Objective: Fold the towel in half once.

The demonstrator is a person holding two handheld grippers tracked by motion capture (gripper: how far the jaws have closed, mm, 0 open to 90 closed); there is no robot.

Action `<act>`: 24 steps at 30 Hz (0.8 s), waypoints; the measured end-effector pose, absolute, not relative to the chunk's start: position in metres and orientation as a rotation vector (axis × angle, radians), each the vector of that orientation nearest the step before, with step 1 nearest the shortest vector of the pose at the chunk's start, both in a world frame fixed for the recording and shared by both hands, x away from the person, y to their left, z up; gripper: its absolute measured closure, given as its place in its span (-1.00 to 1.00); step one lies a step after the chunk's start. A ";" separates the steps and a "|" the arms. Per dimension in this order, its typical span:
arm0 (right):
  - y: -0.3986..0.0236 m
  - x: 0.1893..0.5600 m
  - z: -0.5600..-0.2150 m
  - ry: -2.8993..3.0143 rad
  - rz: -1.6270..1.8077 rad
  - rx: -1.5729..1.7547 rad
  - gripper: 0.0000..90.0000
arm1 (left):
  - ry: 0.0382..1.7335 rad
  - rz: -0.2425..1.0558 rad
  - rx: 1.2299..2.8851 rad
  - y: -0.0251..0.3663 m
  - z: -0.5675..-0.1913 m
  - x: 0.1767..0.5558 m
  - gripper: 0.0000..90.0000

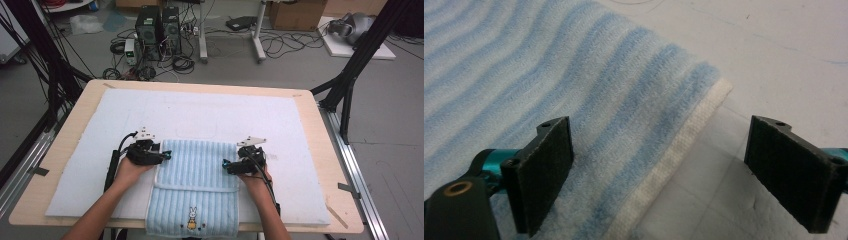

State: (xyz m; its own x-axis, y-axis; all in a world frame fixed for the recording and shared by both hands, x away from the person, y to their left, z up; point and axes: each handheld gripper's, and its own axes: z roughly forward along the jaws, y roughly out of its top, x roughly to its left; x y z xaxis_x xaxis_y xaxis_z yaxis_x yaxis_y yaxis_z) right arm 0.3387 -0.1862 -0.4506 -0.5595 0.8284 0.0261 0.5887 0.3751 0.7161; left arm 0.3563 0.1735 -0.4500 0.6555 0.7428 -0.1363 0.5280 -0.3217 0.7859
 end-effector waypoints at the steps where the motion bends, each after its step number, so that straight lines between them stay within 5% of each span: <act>1: -0.186 0.338 -0.450 2.306 0.989 1.234 -0.67 | 0.988 0.303 2.001 0.174 -0.451 0.356 0.34; 6: -0.186 0.336 -0.449 2.324 1.005 1.217 -0.44 | 0.972 0.264 1.992 0.173 -0.452 0.355 0.71; 13: -0.185 0.332 -0.445 2.368 1.069 1.200 0.26 | 0.963 0.228 1.986 0.174 -0.452 0.355 0.84; 15: -0.188 0.333 -0.445 2.395 1.130 1.218 0.67 | 0.961 0.217 1.984 0.175 -0.452 0.356 0.86; 24: -0.186 0.337 -0.442 2.367 1.124 1.186 0.80 | 1.001 0.195 1.878 0.180 -0.451 0.366 0.87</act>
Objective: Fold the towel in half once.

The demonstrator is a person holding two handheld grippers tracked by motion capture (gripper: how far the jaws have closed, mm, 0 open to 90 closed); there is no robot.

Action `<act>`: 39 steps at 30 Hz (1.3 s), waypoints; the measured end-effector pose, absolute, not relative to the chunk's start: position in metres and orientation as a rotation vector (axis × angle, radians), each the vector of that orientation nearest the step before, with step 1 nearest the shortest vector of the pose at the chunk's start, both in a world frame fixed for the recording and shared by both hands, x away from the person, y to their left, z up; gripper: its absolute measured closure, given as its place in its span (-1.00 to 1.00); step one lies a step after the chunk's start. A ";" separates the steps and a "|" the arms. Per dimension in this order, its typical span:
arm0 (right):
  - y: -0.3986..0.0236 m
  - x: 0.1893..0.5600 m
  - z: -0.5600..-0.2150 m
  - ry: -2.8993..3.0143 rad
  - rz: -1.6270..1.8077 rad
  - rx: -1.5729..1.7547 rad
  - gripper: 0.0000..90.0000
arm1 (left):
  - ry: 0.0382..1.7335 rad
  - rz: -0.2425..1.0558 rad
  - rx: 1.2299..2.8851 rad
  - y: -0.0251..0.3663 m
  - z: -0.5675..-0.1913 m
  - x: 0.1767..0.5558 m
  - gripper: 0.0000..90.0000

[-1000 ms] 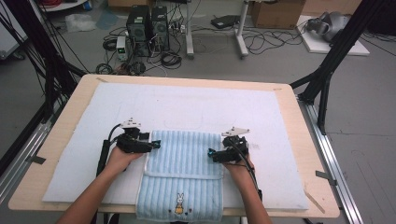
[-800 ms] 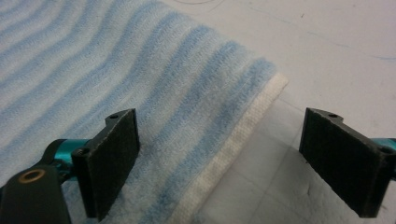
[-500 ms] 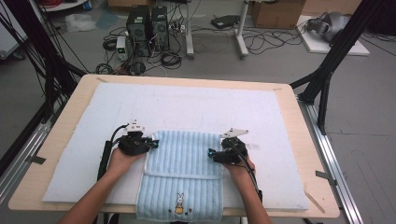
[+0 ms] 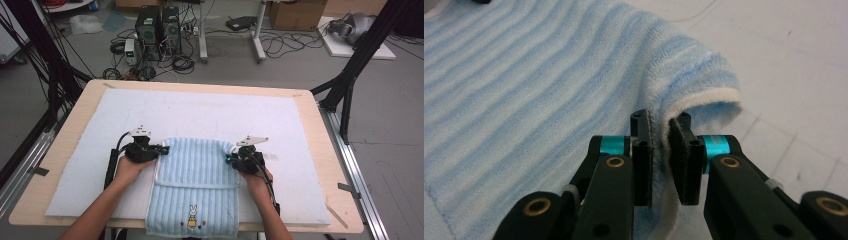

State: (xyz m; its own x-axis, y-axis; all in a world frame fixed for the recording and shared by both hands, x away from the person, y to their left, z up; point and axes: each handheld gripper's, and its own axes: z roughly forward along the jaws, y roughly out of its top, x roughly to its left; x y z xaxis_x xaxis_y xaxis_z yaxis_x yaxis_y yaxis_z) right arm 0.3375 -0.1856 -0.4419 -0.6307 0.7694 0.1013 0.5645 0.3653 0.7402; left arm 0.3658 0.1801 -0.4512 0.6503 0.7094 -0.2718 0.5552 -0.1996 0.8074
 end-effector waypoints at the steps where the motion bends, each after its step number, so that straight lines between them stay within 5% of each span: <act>1: -0.185 0.339 -0.441 2.360 1.121 1.180 0.80 | 1.002 0.206 1.869 0.180 -0.451 0.367 0.87; 24: -0.187 0.420 -0.419 2.185 1.062 1.212 0.77 | 1.017 0.314 1.860 0.159 -0.419 0.454 0.87; 36: -0.179 0.446 -0.419 2.158 0.976 1.234 0.74 | 1.047 0.368 1.841 0.153 -0.427 0.465 0.84; 38: -0.178 0.447 -0.422 2.163 0.956 1.245 0.65 | 1.054 0.387 1.848 0.154 -0.428 0.466 0.68; 39: -0.178 0.447 -0.423 2.152 0.954 1.254 0.46 | 1.074 0.371 1.844 0.154 -0.430 0.466 0.44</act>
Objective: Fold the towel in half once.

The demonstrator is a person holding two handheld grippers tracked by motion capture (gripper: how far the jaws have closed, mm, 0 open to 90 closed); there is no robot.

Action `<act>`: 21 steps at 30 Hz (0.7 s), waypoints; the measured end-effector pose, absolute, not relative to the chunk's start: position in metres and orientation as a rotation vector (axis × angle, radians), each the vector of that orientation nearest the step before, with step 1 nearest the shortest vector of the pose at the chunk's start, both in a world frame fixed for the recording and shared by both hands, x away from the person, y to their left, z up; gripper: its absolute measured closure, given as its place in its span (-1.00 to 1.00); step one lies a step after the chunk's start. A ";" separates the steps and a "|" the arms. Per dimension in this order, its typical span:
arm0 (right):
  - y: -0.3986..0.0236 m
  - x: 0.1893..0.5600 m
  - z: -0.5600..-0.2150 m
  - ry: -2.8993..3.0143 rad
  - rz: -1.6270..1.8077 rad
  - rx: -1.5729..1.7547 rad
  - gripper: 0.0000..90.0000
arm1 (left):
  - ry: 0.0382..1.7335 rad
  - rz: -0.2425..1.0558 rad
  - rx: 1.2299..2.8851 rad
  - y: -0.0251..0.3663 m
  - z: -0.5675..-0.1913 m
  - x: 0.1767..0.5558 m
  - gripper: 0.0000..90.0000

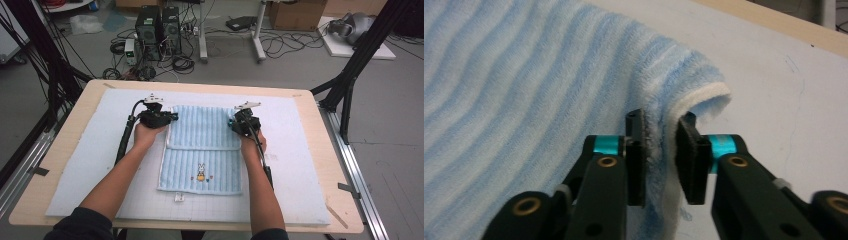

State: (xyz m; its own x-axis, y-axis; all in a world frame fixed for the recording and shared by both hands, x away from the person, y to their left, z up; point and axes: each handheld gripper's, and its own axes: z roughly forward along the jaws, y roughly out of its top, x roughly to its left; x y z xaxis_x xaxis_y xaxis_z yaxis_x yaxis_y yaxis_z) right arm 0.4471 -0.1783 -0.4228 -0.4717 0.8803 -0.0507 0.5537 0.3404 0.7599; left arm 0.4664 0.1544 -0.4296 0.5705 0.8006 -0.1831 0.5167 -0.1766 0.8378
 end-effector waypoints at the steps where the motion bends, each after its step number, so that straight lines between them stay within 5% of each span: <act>1: -0.179 0.447 -0.423 2.135 0.954 1.274 0.25 | 1.098 0.348 1.838 0.155 -0.431 0.466 0.18; 7: -0.190 0.436 -0.416 2.099 1.000 1.300 -0.09 | 1.108 0.262 1.843 0.164 -0.435 0.458 -0.22; 21: -0.219 0.395 -0.414 2.120 1.083 1.273 -0.25 | 0.965 0.308 1.805 0.173 -0.434 0.414 -0.33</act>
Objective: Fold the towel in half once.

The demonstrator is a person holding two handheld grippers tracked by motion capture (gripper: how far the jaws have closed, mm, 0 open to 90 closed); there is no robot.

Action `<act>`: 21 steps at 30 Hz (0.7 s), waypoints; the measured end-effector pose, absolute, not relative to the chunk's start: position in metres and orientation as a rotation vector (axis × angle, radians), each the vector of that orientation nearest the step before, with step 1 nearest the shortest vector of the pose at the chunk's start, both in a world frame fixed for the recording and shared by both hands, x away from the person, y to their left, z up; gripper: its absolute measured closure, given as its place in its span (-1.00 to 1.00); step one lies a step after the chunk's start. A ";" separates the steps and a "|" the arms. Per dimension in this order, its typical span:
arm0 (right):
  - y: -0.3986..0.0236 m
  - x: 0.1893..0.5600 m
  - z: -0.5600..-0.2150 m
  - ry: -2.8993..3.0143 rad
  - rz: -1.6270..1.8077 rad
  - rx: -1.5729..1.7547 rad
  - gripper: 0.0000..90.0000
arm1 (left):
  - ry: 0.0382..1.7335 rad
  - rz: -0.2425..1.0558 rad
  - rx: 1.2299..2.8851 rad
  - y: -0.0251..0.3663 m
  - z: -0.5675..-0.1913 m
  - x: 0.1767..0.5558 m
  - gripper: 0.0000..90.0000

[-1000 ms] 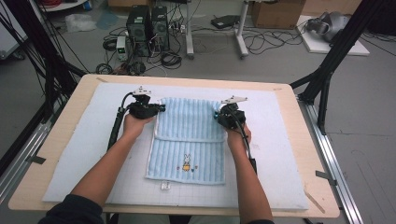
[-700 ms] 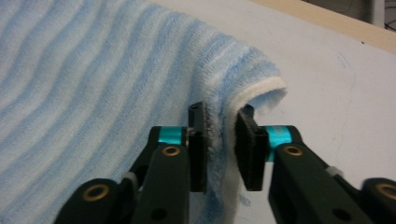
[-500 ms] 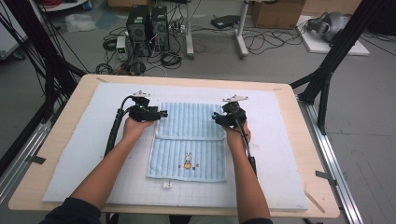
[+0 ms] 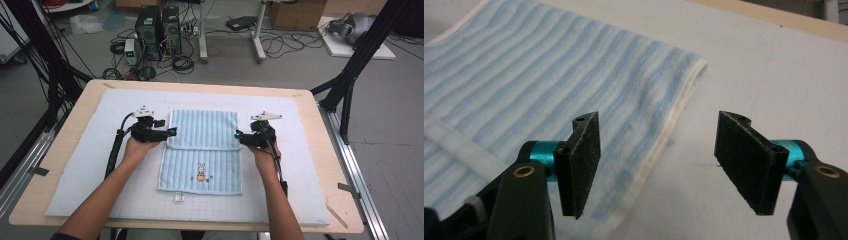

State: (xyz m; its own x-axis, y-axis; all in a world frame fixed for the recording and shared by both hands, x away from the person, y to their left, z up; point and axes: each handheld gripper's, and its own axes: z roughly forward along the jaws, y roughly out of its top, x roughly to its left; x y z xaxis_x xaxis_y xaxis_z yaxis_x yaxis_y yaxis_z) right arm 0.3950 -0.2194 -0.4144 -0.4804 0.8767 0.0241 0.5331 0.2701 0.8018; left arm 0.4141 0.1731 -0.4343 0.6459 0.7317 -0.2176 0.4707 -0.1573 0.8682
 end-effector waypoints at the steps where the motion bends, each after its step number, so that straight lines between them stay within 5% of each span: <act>1: -0.221 0.392 -0.415 2.117 1.090 1.274 -0.27 | 0.959 0.308 1.818 0.174 -0.434 0.412 -0.33; 21: -0.231 0.349 -0.422 2.128 1.135 1.255 -0.49 | 0.916 0.304 1.986 0.164 -0.449 0.385 0.05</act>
